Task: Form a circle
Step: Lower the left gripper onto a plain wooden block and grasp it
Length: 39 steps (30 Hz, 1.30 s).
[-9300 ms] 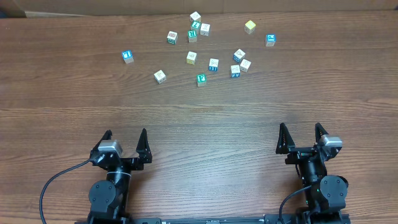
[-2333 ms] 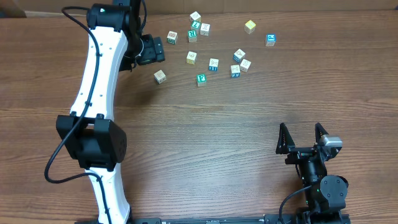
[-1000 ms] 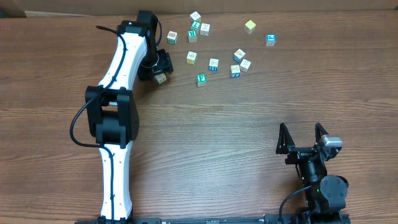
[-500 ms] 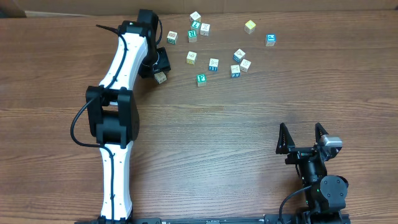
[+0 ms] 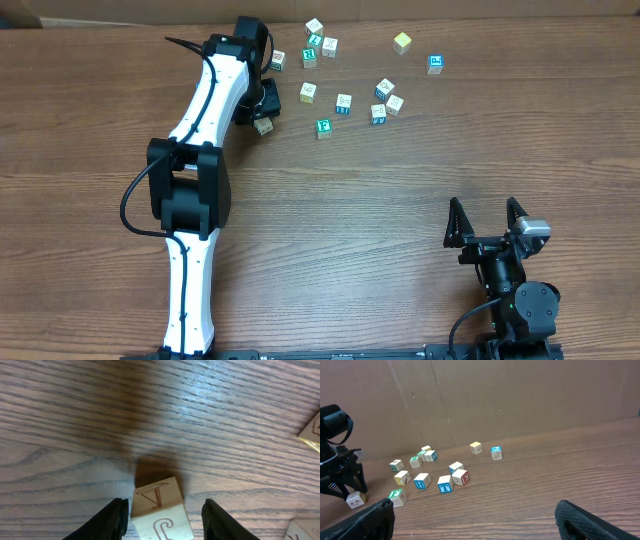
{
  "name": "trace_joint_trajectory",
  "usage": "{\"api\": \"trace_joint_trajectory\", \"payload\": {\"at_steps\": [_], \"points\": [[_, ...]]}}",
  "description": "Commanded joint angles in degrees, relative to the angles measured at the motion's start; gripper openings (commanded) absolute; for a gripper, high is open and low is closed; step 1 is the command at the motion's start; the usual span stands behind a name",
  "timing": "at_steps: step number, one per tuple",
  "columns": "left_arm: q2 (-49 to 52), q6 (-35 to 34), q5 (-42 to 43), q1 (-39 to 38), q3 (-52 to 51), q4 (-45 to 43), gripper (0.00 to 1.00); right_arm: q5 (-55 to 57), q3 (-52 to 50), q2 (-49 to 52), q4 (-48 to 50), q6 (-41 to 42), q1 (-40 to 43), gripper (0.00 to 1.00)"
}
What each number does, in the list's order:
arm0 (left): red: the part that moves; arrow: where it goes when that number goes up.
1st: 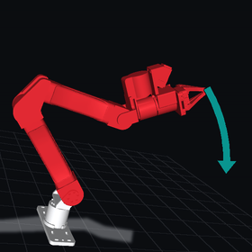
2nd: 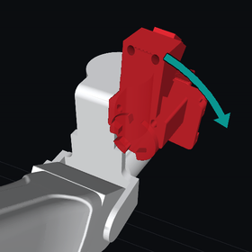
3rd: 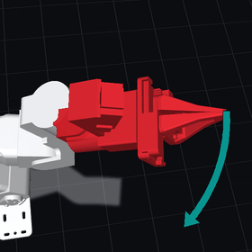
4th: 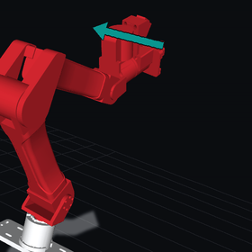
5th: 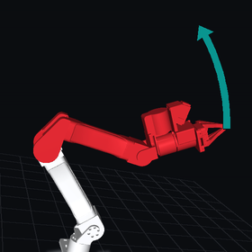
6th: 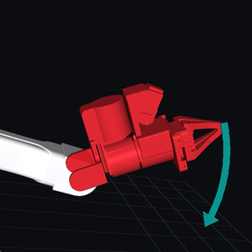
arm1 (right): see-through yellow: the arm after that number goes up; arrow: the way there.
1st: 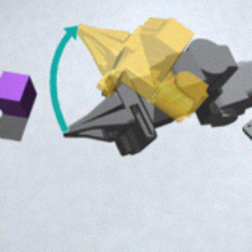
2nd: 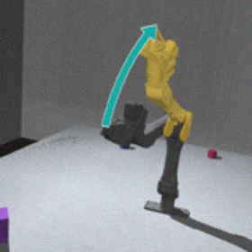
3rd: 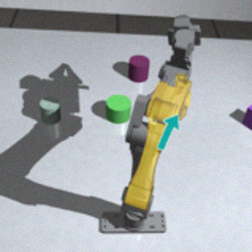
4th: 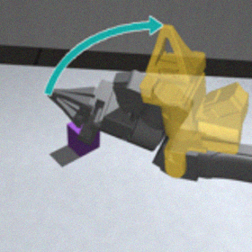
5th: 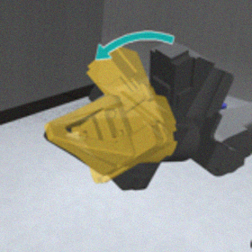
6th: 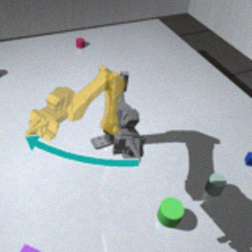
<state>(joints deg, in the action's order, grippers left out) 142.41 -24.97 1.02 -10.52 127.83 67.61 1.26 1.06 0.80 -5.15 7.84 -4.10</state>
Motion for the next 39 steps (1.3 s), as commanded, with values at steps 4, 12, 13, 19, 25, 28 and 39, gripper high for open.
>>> {"api": "trace_joint_trajectory", "payload": {"at_steps": [4, 12, 13, 19, 25, 28, 39], "points": [[0.6, -1.0, -2.1, -0.1, -1.2, -0.5, 0.45, -0.5, -0.6, -0.6, 0.3, -0.8, 0.3, 1.0], [0.6, -0.9, -2.1, -0.1, -2.5, -1.9, 0.35, -0.5, -0.6, -0.6, 0.3, -0.8, 0.3, 1.0], [0.6, -0.9, -2.1, -0.1, -2.5, -2.0, 0.34, -0.5, -0.6, -0.6, 0.3, -0.8, 0.3, 1.0], [0.1, -0.7, -2.1, 0.0, -0.5, 0.0, 0.34, -0.5, -0.6, -0.6, 0.3, -0.8, 0.3, 1.0], [-2.4, 0.8, -2.1, 0.0, 4.3, 6.3, 0.33, -0.5, -0.6, -0.6, 0.3, -0.8, 0.3, 1.0], [-6.3, 1.2, -2.1, 0.0, 5.6, 11.1, 0.33, -0.5, -0.6, -0.6, 0.3, -0.8, 0.3, 1.0], [-12.1, 1.8, -2.4, 0.0, 4.8, 17.2, 0.54, -0.5, -0.6, -0.6, 0.3, -0.8, 0.3, 1.0]]}}
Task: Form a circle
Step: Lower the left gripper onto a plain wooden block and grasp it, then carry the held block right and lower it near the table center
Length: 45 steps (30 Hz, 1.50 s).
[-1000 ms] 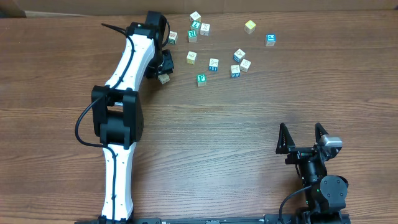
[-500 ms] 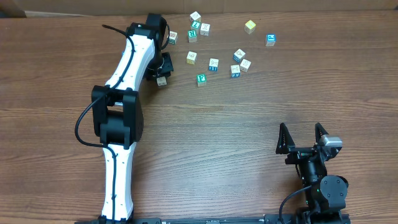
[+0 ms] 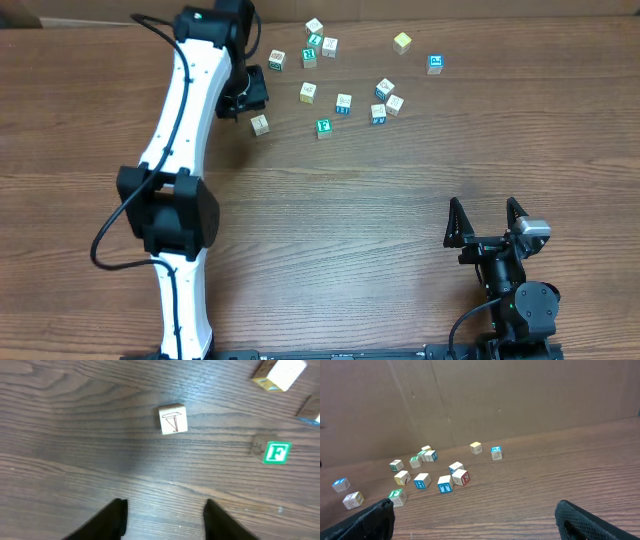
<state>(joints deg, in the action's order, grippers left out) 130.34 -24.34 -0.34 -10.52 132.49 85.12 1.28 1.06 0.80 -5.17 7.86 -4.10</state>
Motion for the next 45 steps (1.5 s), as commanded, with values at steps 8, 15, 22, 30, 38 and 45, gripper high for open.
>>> {"api": "trace_joint_trajectory", "payload": {"at_steps": [8, 15, 22, 30, 38, 45], "points": [[4.1, 0.4, -1.2, 0.0, -4.1, -5.5, 0.74, -0.5, -0.6, -0.6, 0.4, -0.8, 0.3, 1.0], [4.4, -0.1, -1.4, 0.0, -10.6, -15.8, 0.64, -0.5, -0.6, -0.6, 0.4, -0.8, 0.3, 1.0], [4.4, -1.3, -1.6, -0.2, -17.1, -23.2, 0.64, -0.5, -0.6, -0.6, 0.4, -0.8, 0.3, 1.0], [4.4, -1.6, -1.6, -0.2, -22.5, -30.9, 0.56, -0.5, -0.6, -0.6, 0.3, -0.8, 0.3, 1.0], [4.4, -1.6, -1.6, -0.2, -22.5, -32.0, 0.4, -0.5, -0.6, -0.6, 0.4, -0.8, 0.3, 1.0], [4.4, -1.4, -1.6, -0.2, -22.5, -31.8, 0.37, -0.5, -0.6, -0.6, 0.4, -0.8, 0.3, 1.0]]}}
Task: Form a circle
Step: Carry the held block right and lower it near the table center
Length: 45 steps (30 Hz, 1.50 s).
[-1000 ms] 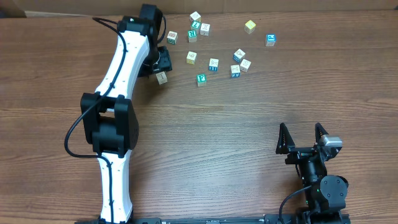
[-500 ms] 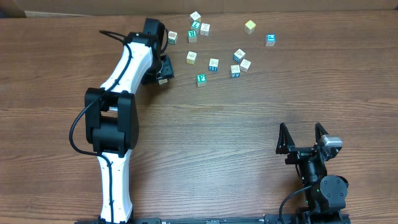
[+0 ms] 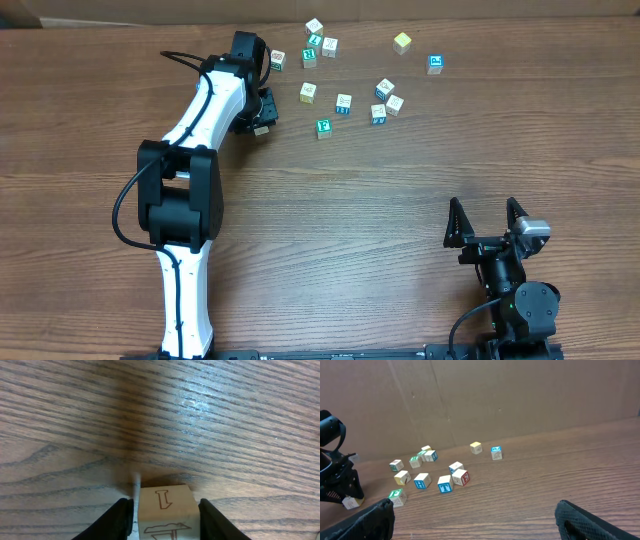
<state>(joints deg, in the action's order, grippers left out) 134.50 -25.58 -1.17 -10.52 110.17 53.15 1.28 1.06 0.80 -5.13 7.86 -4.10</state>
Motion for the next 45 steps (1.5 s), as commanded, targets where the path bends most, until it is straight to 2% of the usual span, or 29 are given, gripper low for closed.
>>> {"api": "trace_joint_trajectory", "payload": {"at_steps": [1, 4, 6, 14, 25, 30, 39, 45], "points": [[0.3, -0.2, -0.7, -0.2, -0.2, 0.2, 0.33, -0.5, -0.6, -0.6, 0.3, -0.8, 0.3, 1.0], [0.3, -0.2, -0.7, -0.2, -0.2, 0.1, 0.27, -0.5, -0.6, -0.6, 0.3, -0.8, 0.3, 1.0], [0.2, -0.2, -0.7, -0.2, -0.2, 0.5, 0.28, -0.5, -0.6, -0.6, 0.3, -0.8, 0.3, 1.0], [-4.2, 3.8, -0.7, -0.2, 0.3, 6.6, 0.18, -0.5, -0.6, -0.6, 0.3, -0.8, 0.3, 1.0], [-18.9, 3.8, 5.5, -0.2, 0.3, 20.6, 0.19, -0.5, -0.6, -0.6, 0.3, -0.8, 0.3, 1.0], [-24.3, 4.5, 5.7, -1.0, 0.3, 27.4, 0.19, -0.5, -0.6, -0.6, 0.3, -0.8, 0.3, 1.0], [-25.9, 5.0, 5.6, -6.3, -0.1, 35.8, 0.2, -0.5, -0.6, -0.6, 0.3, -0.8, 0.3, 1.0], [-25.9, 4.5, 5.6, -13.4, -1.9, 36.2, 0.21, -0.5, -0.6, -0.6, 0.3, -0.8, 0.3, 1.0]]}}
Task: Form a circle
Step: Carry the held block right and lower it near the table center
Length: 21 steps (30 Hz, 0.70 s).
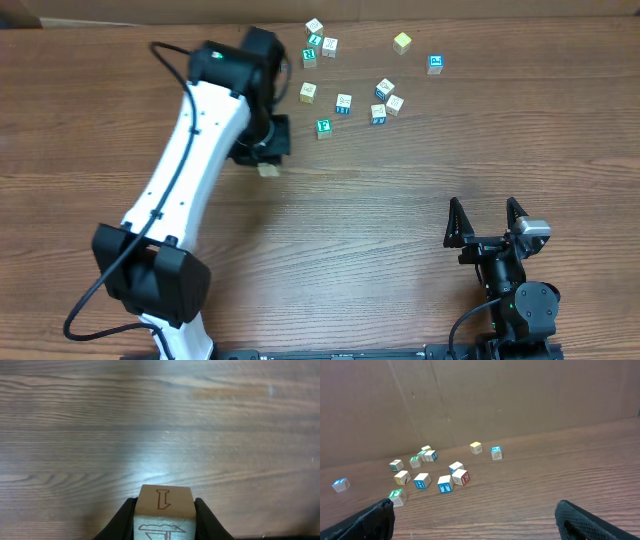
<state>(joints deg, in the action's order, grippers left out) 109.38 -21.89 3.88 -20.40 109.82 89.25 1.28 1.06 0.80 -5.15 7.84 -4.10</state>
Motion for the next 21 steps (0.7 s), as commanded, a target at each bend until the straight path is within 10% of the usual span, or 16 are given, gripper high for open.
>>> {"api": "trace_joint_trajectory", "payload": {"at_steps": [1, 21], "points": [[-0.8, 0.3, 0.6, -4.7, -2.1, -0.1, 0.21, -0.5, -0.6, -0.6, 0.3, -0.8, 0.3, 1.0], [-0.7, -16.7, -1.4, -19.9, -26.4, -30.4, 0.19, -0.5, -0.6, -0.6, 0.3, -0.8, 0.3, 1.0]]}}
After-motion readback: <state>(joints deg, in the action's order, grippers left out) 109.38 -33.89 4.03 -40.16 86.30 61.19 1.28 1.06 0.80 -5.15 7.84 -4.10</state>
